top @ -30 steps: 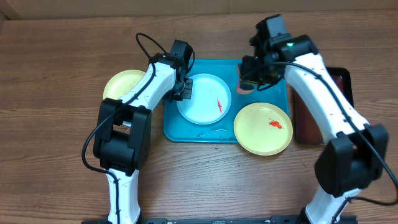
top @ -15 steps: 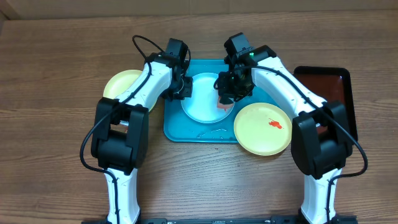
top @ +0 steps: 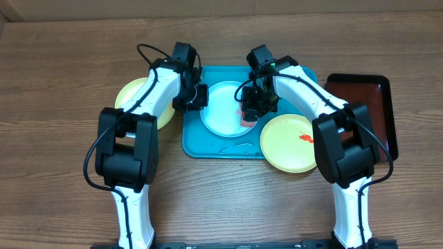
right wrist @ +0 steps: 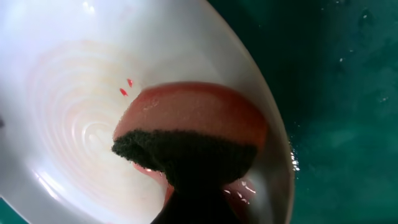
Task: Clean dirty plates on tray and stack at the side
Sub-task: 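Scrub the white plate surface with the sponge in the right gripper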
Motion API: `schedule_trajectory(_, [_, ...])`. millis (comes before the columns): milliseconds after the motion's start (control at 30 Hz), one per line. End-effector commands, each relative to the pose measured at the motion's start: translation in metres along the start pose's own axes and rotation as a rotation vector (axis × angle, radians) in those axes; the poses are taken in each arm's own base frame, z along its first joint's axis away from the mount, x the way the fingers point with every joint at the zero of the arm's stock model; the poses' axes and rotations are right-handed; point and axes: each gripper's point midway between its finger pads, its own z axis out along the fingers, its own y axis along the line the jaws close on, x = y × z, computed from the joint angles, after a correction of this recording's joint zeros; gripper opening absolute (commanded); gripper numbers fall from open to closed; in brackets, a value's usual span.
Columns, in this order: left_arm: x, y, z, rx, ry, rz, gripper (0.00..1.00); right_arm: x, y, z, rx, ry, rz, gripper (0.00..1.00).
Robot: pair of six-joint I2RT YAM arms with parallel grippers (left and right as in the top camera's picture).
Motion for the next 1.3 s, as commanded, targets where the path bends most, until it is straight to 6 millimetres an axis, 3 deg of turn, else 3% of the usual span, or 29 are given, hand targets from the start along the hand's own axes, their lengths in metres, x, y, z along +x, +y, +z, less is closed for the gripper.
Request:
schedule_trajectory(0, [0.006,0.004,0.010,0.015,0.033,-0.024,0.04,0.003,0.014,0.011,-0.044,0.014,-0.012,0.04])
schedule_trajectory(267, [0.007,0.002,0.010,0.023,0.034,-0.022,0.04,-0.001,0.049,0.011,-0.173,-0.006,-0.044,0.04])
schedule_trajectory(400, [0.007,0.002,0.010,0.023,0.034,-0.023,0.04,-0.004,0.052,0.012,-0.170,-0.027,-0.056,0.04])
schedule_trajectory(567, [0.008,0.003,0.010,0.022,0.039,-0.023,0.04,-0.026,0.017,0.009,-0.047,-0.107,0.020,0.04])
schedule_trajectory(700, [0.007,0.002,0.010,0.022,0.037,-0.023,0.04,-0.032,-0.017,0.003,0.045,-0.113,0.087,0.04])
schedule_trajectory(833, [0.008,0.002,0.010,0.022,0.038,-0.023,0.04,-0.031,-0.027,-0.002,0.066,-0.097,0.109,0.04])
schedule_trajectory(933, [0.008,0.002,0.010,0.022,0.038,-0.022,0.04,-0.034,-0.022,-0.007,0.055,-0.105,0.083,0.04])
schedule_trajectory(1100, [0.008,0.002,0.010,0.022,0.038,-0.018,0.04,-0.046,0.005,-0.016,-0.006,-0.152,0.020,0.04])
schedule_trajectory(1267, [0.007,0.002,0.010,0.022,0.037,-0.018,0.04,-0.046,0.021,-0.008,-0.053,-0.151,-0.011,0.04])
